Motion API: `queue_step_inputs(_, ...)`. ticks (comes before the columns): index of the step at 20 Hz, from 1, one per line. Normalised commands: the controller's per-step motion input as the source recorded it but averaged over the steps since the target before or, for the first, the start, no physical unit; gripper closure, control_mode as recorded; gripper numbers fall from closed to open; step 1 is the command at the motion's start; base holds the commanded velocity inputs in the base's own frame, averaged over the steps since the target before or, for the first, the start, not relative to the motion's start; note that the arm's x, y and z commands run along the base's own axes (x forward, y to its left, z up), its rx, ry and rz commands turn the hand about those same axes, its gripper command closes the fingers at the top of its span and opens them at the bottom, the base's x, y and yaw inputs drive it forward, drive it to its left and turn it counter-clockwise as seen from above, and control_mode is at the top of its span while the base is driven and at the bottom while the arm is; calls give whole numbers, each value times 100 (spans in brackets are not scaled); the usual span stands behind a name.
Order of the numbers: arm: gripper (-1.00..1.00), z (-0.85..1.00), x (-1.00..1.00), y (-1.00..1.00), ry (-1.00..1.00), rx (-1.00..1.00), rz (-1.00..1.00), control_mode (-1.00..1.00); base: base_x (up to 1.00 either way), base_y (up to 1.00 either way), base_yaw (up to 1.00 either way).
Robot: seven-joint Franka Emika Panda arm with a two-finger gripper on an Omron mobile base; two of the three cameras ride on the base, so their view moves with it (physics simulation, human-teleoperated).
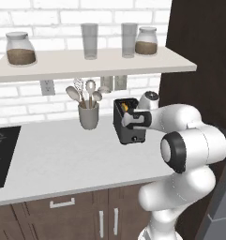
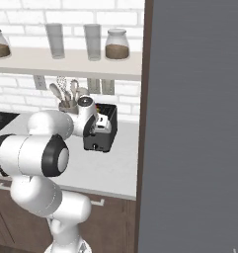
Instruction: Start the toaster. Once the lever pops up, take the bread to the plate on the dining counter.
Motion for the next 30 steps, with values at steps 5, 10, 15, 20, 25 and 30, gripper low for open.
queue_step_inputs(5,100,-67,0,0,-1,0,0,-100,0,0,0)
queue_step_inputs(10,100,-94,-3,0,-4,-1,0,-100,0,0,0)
queue_step_inputs(15,100,-100,-5,10,-4,-4,0,-100,0,0,0)
queue_step_inputs(20,100,-100,0,9,0,-6,0,-100,0,0,0)
queue_step_inputs(25,100,-100,-8,6,4,-12,0,-100,0,0,0)
queue_step_inputs(30,100,-100,-24,15,6,-15,0,-100,0,0,0)
